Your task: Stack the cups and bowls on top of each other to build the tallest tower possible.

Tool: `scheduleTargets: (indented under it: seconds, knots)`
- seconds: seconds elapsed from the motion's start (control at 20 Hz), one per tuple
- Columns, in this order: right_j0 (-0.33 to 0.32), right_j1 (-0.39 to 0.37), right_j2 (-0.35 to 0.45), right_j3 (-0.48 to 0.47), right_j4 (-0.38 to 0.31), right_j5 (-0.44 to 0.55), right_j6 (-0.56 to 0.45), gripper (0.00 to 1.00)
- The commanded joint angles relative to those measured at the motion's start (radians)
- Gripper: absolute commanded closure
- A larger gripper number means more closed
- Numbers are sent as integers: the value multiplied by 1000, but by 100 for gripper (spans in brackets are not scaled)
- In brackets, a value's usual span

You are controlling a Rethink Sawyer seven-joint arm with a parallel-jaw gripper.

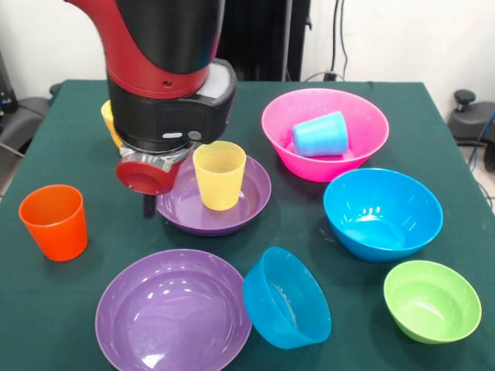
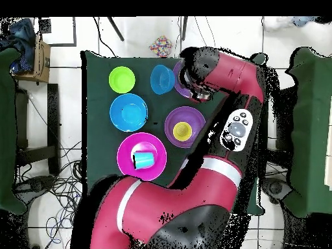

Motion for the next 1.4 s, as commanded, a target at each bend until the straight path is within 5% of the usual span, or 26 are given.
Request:
scheduleTargets:
  seconds: [0.05, 0.5, 1.05, 1.4]
  knots:
    - [-43, 26, 186, -36, -134, -16, -475, 0]
    - [-64, 39, 227, -48, -155, -54, -575, 0]
    - [-69, 4, 290, 147, -99, -354, -415, 0]
    - [-76, -27, 335, 238, -80, -420, -404, 0]
